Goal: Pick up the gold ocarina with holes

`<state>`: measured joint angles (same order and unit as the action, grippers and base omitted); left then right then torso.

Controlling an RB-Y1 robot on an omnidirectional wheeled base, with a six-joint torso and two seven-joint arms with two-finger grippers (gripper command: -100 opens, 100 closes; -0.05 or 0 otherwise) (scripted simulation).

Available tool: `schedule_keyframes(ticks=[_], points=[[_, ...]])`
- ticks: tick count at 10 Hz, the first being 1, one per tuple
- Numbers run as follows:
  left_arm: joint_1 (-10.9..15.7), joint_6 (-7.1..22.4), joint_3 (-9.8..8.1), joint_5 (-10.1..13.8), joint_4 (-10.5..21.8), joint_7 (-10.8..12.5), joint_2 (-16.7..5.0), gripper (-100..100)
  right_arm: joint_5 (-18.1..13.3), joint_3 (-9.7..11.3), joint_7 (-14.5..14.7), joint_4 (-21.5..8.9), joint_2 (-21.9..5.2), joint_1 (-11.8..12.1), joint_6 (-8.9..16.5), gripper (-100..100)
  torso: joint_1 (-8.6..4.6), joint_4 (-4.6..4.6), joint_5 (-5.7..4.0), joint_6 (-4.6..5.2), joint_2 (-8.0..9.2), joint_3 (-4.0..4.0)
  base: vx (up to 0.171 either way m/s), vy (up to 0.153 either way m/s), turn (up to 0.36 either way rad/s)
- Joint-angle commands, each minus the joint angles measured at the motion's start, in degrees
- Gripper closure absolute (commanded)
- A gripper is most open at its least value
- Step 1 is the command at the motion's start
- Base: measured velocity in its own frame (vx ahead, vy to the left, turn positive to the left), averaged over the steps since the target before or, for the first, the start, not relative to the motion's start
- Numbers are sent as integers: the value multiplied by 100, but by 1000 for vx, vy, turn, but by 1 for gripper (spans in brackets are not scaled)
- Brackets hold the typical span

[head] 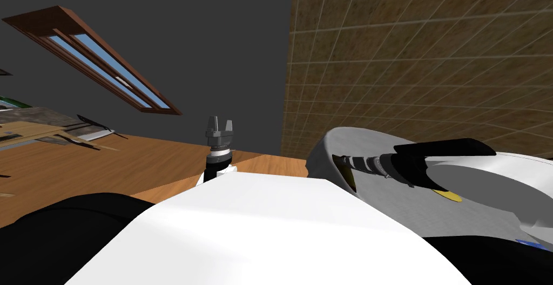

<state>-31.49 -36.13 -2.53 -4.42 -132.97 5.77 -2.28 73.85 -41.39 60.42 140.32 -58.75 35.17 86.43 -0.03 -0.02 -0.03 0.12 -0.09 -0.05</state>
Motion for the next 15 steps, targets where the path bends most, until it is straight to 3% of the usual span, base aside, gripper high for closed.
schedule_keyframes(ticks=[1, 2, 3, 4, 5, 8, 9, 10, 14, 15], points=[[0, 0, 0, 0, 0, 0, 0, 0, 196, -25, -14, -11, -93, 49, 204, -100, 0, 0, 0, 0, 0, 0, 2, -15, 35], [0, 0, 0, 0, 0, 0, 0, 0, 290, -45, -22, -17, -138, 71, 285, -100, -1, 0, 0, 0, -1, 0, 2, -17, 29], [0, 0, 0, 0, 0, 0, 0, 0, 217, -16, 19, -62, -113, 46, 201, -100, -1, 0, 0, 0, -1, 0, 1, -8, 6], [0, 0, 0, 0, 0, 0, 0, 0, 231, -20, 21, -66, -119, 48, 223, 0, 1, 0, 0, 1, 0, 0, 0, 0, 0], [0, 0, 0, 0, 0, 0, 0, 0, 44, 151, 70, -154, -49, 58, 103, -100, 4, 0, 0, 1, 0, 0, -7, 6, 82], [0, 0, 0, 0, 0, 0, 0, 0, -233, 406, 144, -287, 55, 74, -74, -100, 7, 1, 1, 0, 5, 3, -15, 8, 72], [0, 0, 0, 0, 0, 0, 0, 0, -174, 346, 135, -255, 40, 77, -29, -100, 7, 1, 1, 0, 5, 3, -5, 2, 13], [0, 0, 0, 0, 0, 0, 0, 0, -187, 360, 136, -261, 42, 76, -45, 100, 6, 1, 2, 1, 3, 2, 0, 0, 0], [0, 0, 0, 0, 0, 0, 0, 0, -187, 358, 142, -257, 38, 76, -42, 100, 5, 1, 0, 3, 1, 1, 0, 0, 0], [0, 0, 0, 0, 0, 0, 0, 0, -187, 359, 141, -258, 39, 76, -42, 0, 6, 1, 1, 3, 1, 1, 0, 0, 0]])
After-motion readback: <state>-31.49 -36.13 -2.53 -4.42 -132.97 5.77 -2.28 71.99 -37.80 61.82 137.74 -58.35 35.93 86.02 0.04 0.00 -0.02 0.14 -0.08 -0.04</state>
